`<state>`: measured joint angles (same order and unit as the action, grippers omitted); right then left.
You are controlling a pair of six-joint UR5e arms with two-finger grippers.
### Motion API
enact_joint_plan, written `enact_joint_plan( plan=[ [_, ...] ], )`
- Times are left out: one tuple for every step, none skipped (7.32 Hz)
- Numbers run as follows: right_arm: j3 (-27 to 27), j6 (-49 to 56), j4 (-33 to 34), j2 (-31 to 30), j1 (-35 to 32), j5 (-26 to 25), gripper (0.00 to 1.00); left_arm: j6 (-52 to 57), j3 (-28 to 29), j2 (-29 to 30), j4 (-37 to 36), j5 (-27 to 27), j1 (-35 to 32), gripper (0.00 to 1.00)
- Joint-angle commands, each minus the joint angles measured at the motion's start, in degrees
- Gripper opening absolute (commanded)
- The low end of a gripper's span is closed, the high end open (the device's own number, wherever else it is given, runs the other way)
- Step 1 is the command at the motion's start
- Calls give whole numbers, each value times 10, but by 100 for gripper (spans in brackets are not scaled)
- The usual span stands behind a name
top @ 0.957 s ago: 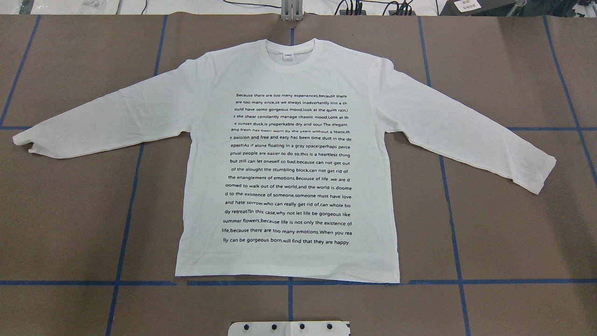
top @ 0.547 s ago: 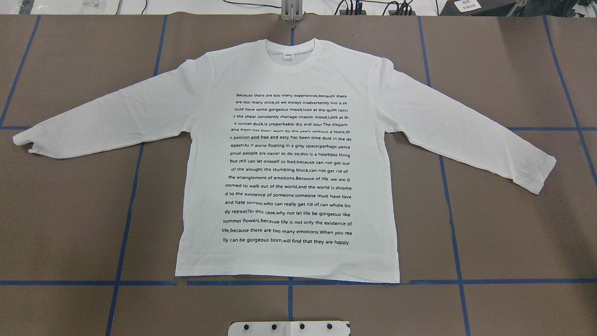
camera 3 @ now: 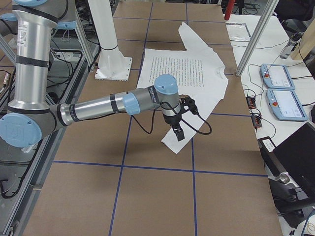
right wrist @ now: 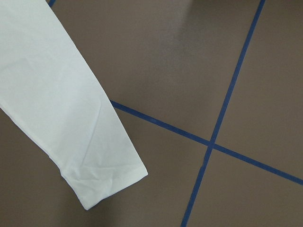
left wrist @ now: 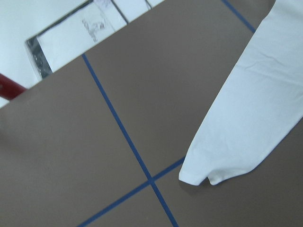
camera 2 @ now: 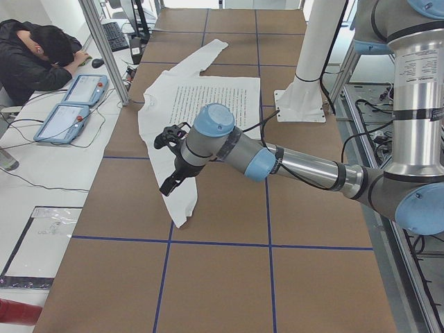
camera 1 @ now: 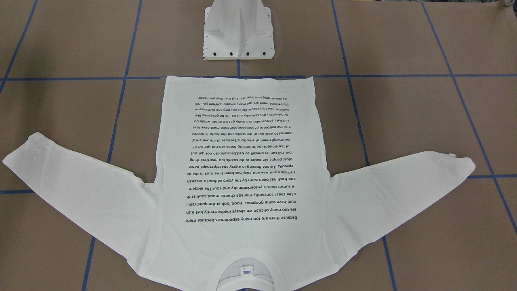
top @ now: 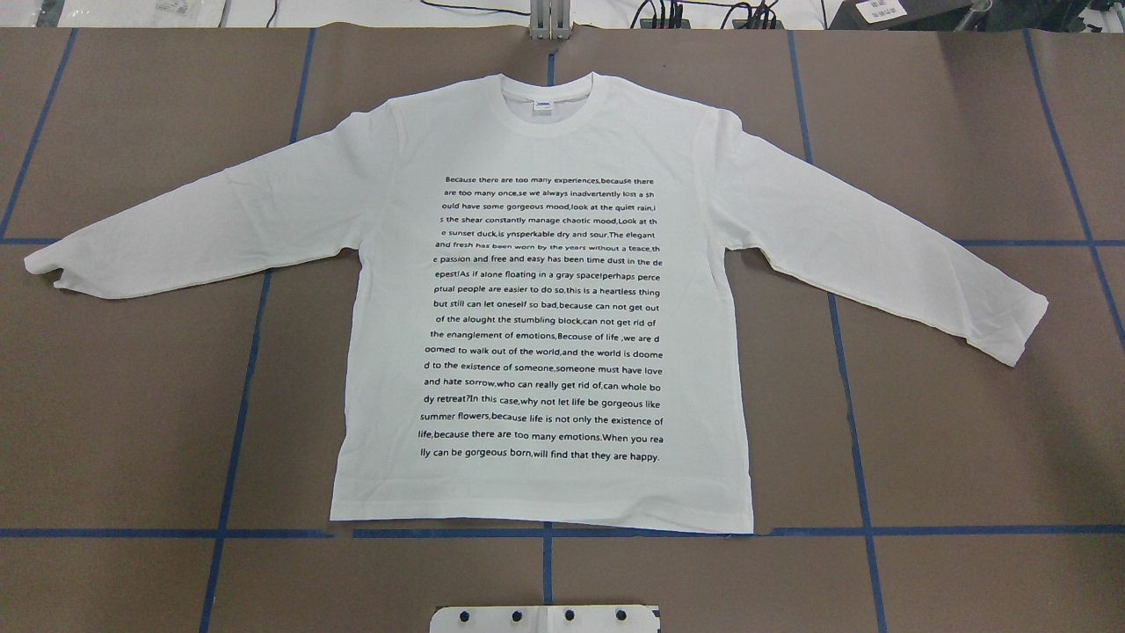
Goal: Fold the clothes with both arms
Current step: 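Lower the right gripper to the cuff of the sleeve nearest it and grasp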
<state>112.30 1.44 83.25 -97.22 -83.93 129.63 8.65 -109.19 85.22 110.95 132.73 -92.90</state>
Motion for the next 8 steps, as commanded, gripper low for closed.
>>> enact_joint_plan(
  plan=[
    [-15,-70,-71,-6,9,19,100,-45,-1,3,22,3,0,100],
    [-20,-165,-118,-18,34,18,100,-45,-3,3,22,3,0,100],
    [-34,-253,-218,-46,77,-8,100,-45,-4,3,22,3,0,100],
    [-72,-361,-340,-57,130,-39,100,-45,-7,4,22,3,0,100],
    [-105,-445,-427,-58,198,-105,100,-45,-8,4,22,3,0,100],
    [-133,-523,-475,-59,260,-165,100,-46,-9,5,22,3,0,100],
    [-159,-586,-512,-60,307,-219,99,-45,-10,5,23,3,0,100],
    [-187,-596,-540,-67,328,-240,94,-45,-10,5,23,3,0,100]
  ],
)
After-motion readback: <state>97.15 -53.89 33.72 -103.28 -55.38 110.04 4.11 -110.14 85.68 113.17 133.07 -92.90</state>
